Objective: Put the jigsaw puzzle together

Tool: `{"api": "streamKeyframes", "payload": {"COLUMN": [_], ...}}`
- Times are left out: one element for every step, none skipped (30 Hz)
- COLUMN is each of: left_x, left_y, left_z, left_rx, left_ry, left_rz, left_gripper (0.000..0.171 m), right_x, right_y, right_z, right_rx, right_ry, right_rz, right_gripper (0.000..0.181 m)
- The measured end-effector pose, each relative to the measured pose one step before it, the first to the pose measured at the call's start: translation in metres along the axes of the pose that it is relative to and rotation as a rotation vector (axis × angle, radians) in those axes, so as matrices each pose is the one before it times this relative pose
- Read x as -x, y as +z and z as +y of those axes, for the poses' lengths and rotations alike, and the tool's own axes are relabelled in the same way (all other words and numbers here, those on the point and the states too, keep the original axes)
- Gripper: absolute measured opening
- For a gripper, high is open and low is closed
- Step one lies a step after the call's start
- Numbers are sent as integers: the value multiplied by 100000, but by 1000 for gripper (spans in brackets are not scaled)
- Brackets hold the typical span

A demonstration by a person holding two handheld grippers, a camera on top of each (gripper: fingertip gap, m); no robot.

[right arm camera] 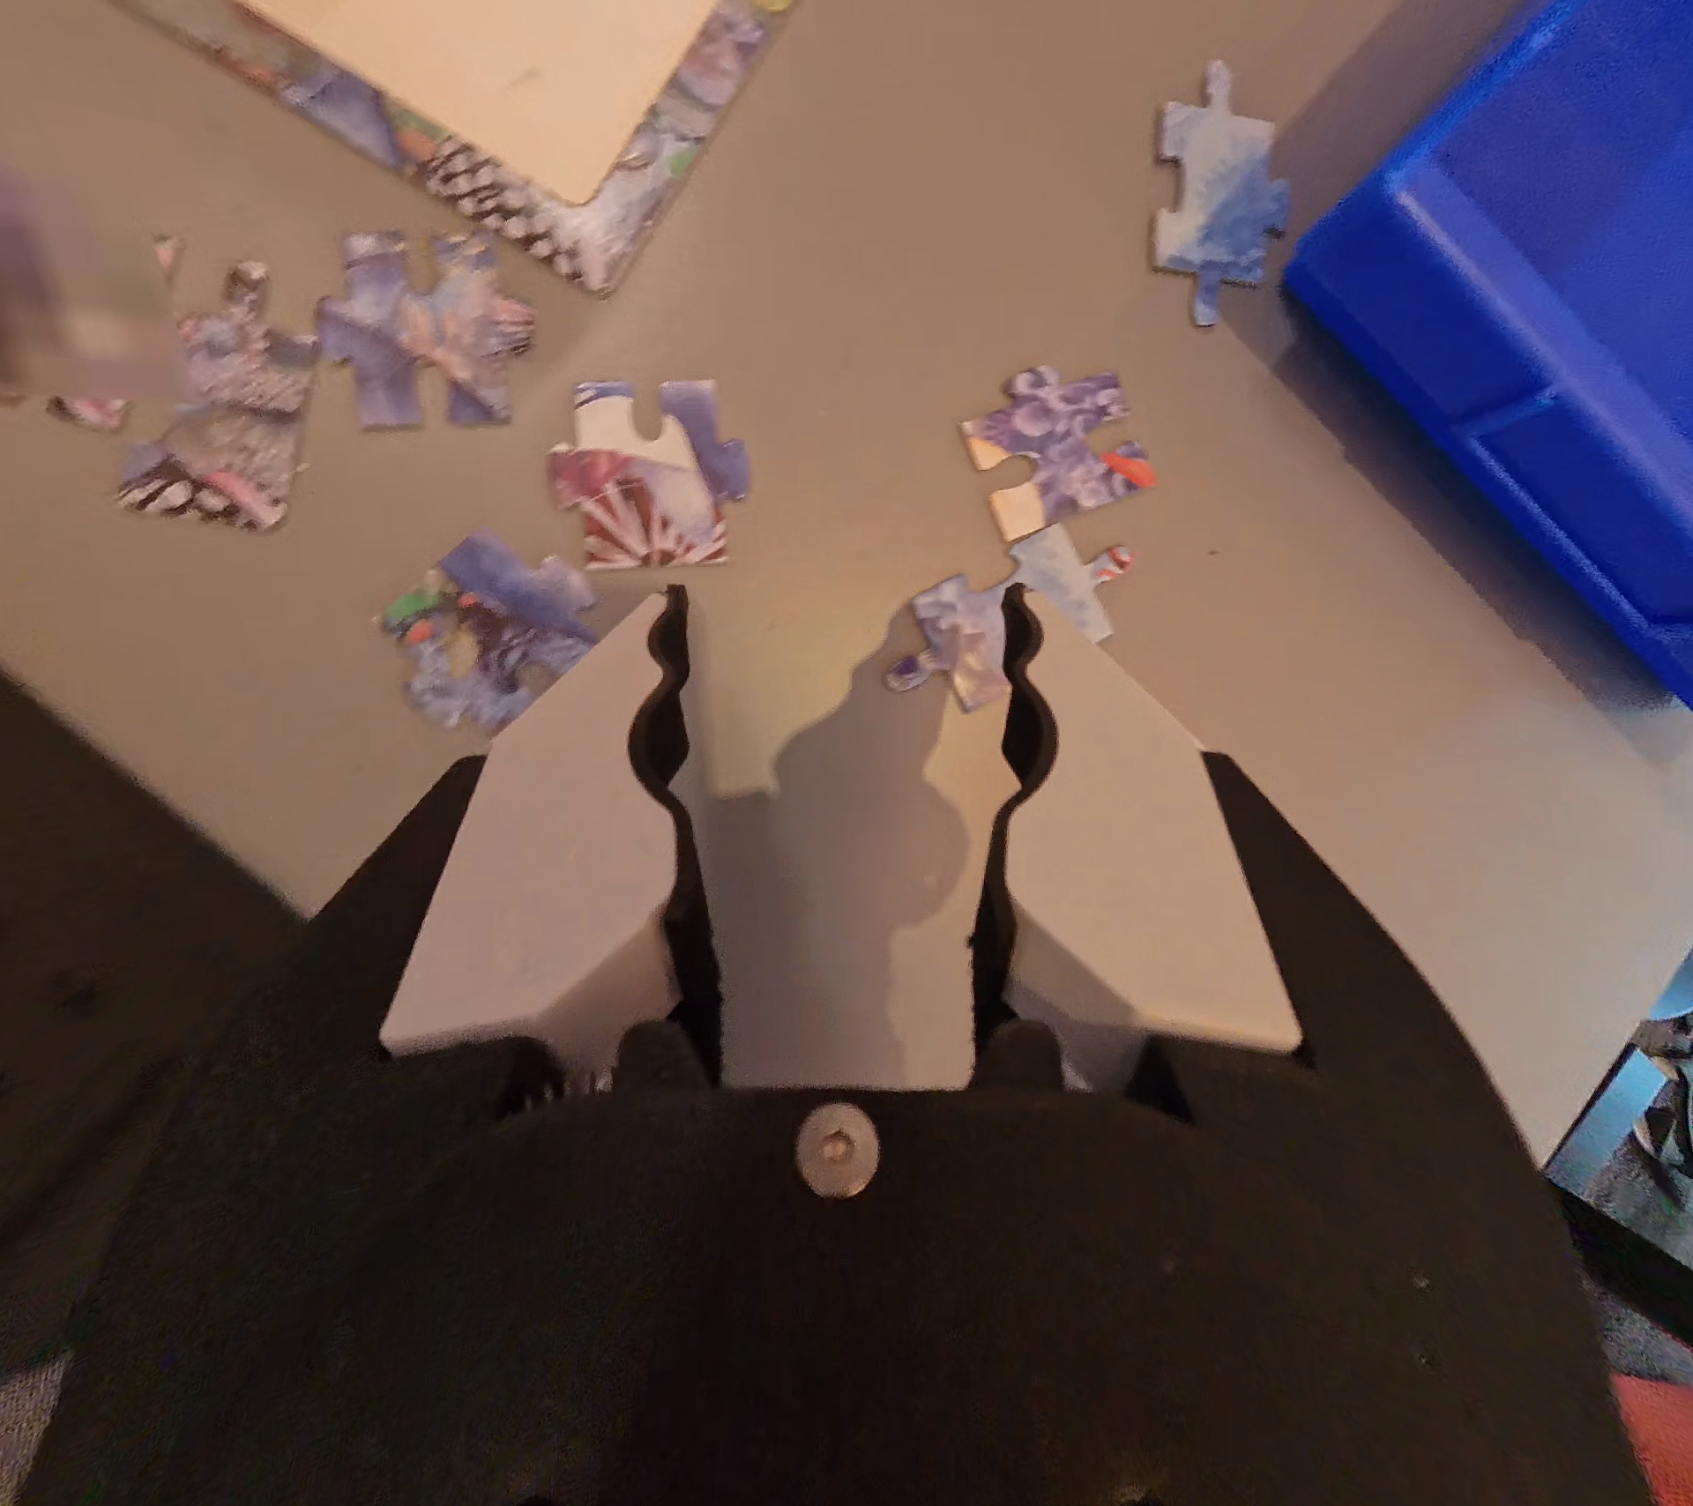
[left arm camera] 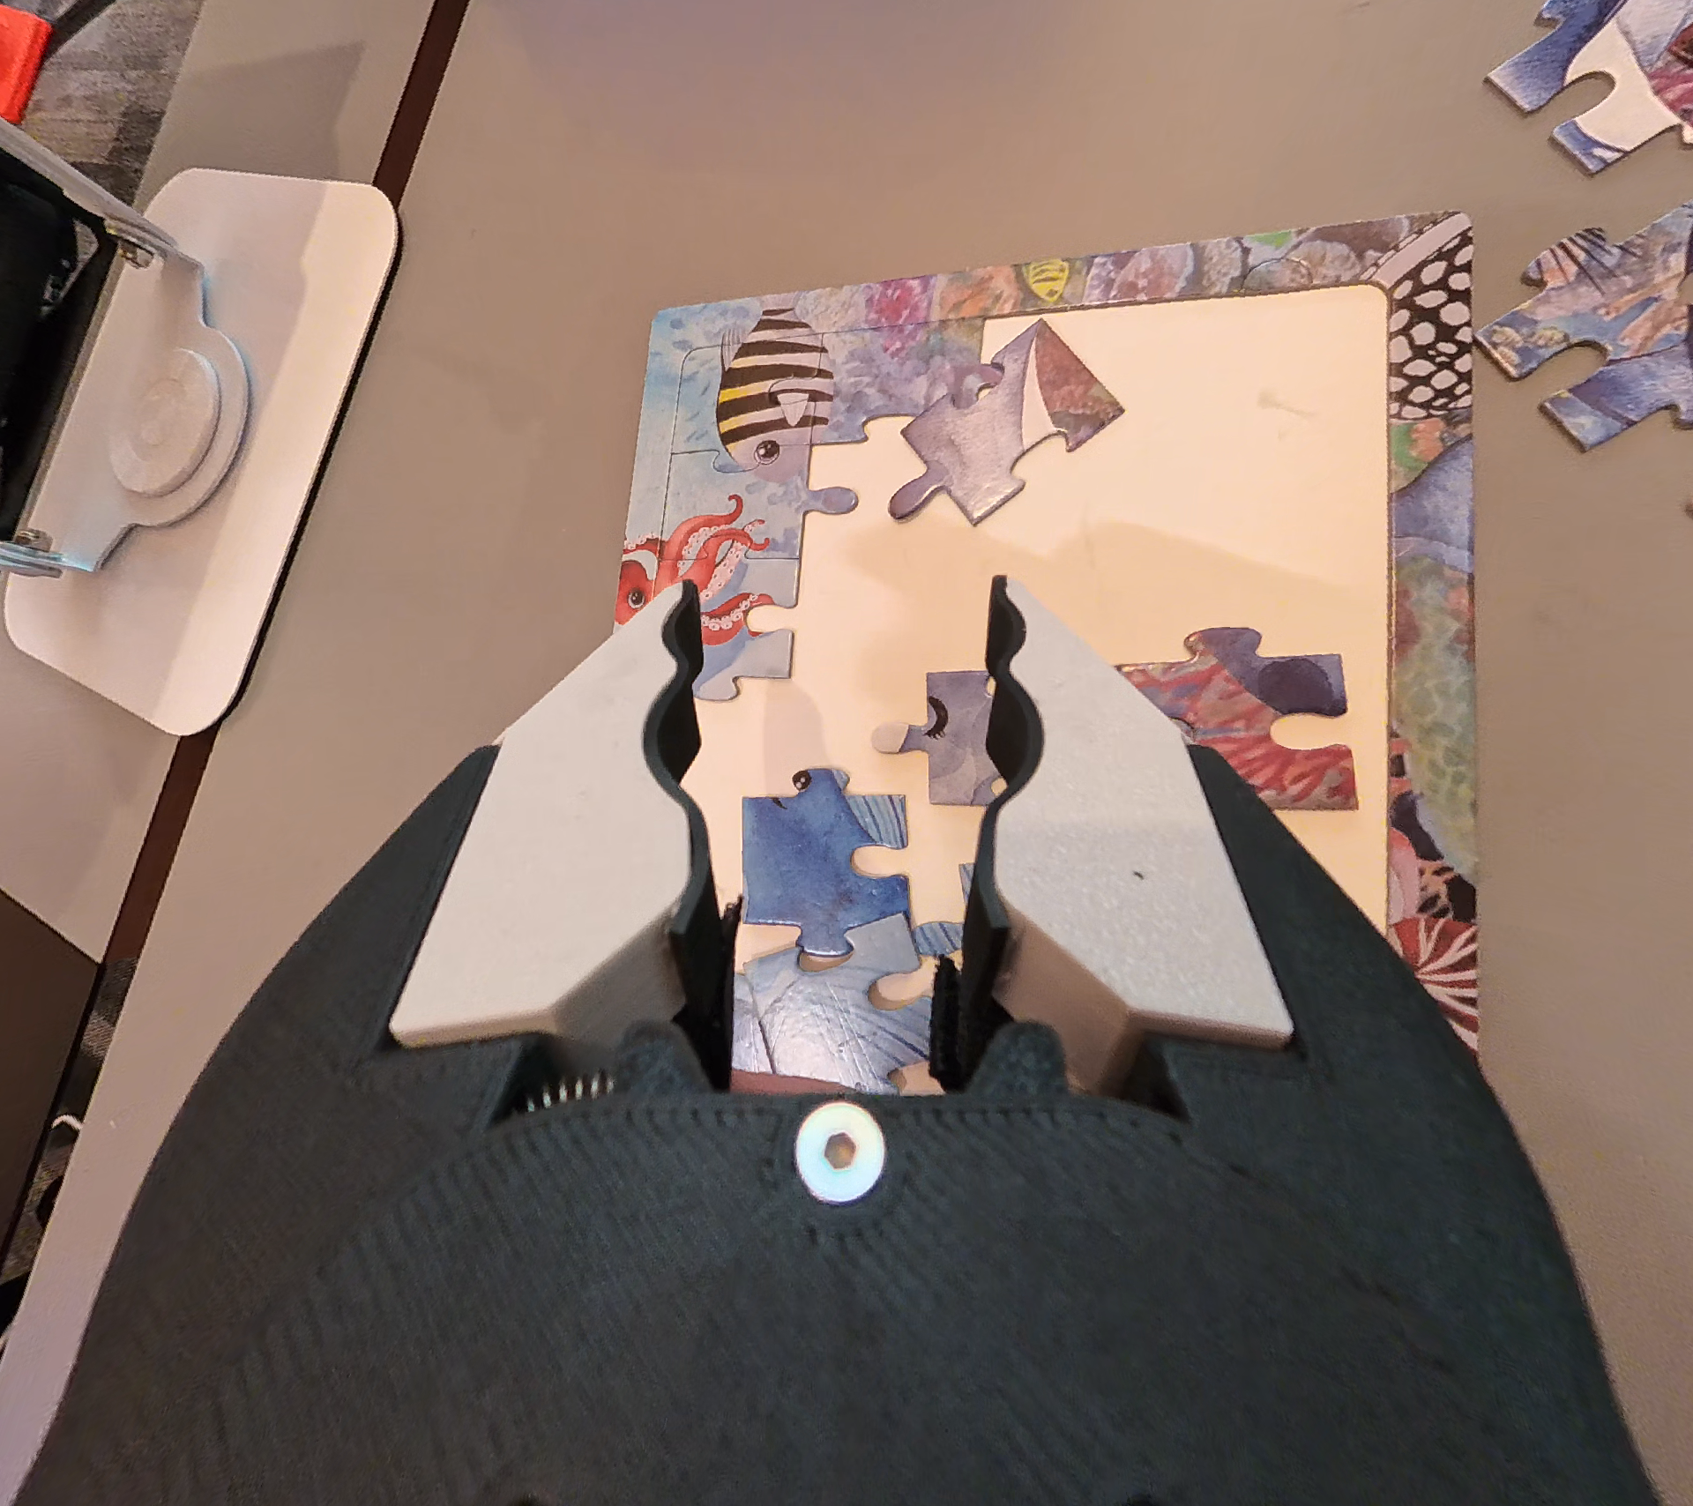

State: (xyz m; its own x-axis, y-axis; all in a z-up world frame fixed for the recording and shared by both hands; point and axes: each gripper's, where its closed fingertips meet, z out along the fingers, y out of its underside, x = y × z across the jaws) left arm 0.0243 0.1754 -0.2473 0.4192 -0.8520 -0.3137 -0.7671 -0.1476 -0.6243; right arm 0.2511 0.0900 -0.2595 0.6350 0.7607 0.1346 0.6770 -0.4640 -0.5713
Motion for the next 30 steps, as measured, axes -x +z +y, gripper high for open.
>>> {"api": "streamKeyframes", "payload": {"left_x": [9, 31, 30, 24, 18, 1, -42, -42, -16, 4, 44, 65, 76, 64, 84, 71, 52, 27, 18, -15, -38, -36, -11, -43, -34, -35, -28, -38, -27, -33], "left_y": [-17, -5, -10, 7, 25, 47, 57, 51, 34, 13, -32, -65, -88, -81, -59, -23, -9, 11, 39, 34, 39, 9, 9, 2, -15, -12, -7, 6, 7, 2], "left_z": [-22, -3, 9, 4, 1, 2, 10, 34, 37, 22, 9, -21, -16, -3, 18, 34, 42, 48, 41, 13, 18, -6, -18, -39, -50, -23, -41, -21, -20, -37], "left_rx": [-31, -23, -91, -160, -106, -77, -21, 91, 94, 21, -54, -204, -283, -277, -179, -80, -14, 46, 65, 33, 65, 47, 19, -55, -93, -5, -24, -10, 50, 17], "left_ry": [57, -37, -184, -214, -170, -172, -92, 71, 82, -33, -143, -218, -300, -406, -441, -341, -231, -202, -177, -53, 30, 102, 67, 59, 84, 129, 122, 64, 112, 130], "left_rz": [-143, -123, -40, 22, 64, 80, 203, 207, 19, 3, -50, -145, -38, 64, 42, 11, 32, 123, 68, 110, 203, 75, -43, 51, 70, -3, -2, 90, 5, -14], "left_gripper": [61, 61, 61, 61, 61, 61, 61, 61, 61, 61, 62, 62, 62, 62, 62, 63, 63, 63, 63, 64, 64, 64, 64, 64, 64, 64, 64, 64, 64, 64], "right_x": [-676, -382, -186, 39, 249, 159, 39, -34, -142, -221, -226, -187, -307, -388, -237, -87, -237, -261, -131, 231, 273, 91, 217, 439, 593, 663, 891, 1173, 1295, 1068], "right_y": [313, 316, 344, 437, 552, 699, 827, 923, 942, 919, 895, 843, 739, 637, 567, 433, 275, 5, -59, -59, -99, -174, -191, -225, -287, -345, -407, -430, -347, -274], "right_z": [-342, -528, -678, -711, -719, -697, -576, -414, -400, -432, -334, -206, -134, 4, 84, -36, -6, -102, -3, -26, 87, 362, 404, 288, 340, 452, 407, 301, 310, 409], "right_rx": [-2138, -2378, -2438, -2173, -1732, -1171, -124, 1034, 1002, 518, 806, 1377, 1414, 1743, 1544, 299, -42, -822, -182, -217, 889, 2880, 2814, 1684, 1482, 1918, 1521, 706, 510, 989], "right_ry": [2357, 2576, 1799, 345, -674, -718, -682, -865, -724, -188, 343, 634, 571, 454, 1057, 3017, 2539, 88, 797, 1606, 834, -1508, -1683, -301, -686, -1593, -1183, -965, -681, -1194], "right_rz": [1145, -400, -656, -1223, -1927, -1164, -492, -181, 132, 72, -538, -1056, -357, 148, -1019, -2495, -1121, 412, 1, -1633, -1369, 431, 218, -890, -1246, -1079, -1970, -3367, -4019, -2787], "right_gripper": [73, 77, 81, 85, 88, 94, 103, 112, 123, 132, 137, 140, 143, 144, 146, 148, 150, 148, 146, 151, 155, 152, 148, 148, 146, 140, 134, 125, 121, 117]}}
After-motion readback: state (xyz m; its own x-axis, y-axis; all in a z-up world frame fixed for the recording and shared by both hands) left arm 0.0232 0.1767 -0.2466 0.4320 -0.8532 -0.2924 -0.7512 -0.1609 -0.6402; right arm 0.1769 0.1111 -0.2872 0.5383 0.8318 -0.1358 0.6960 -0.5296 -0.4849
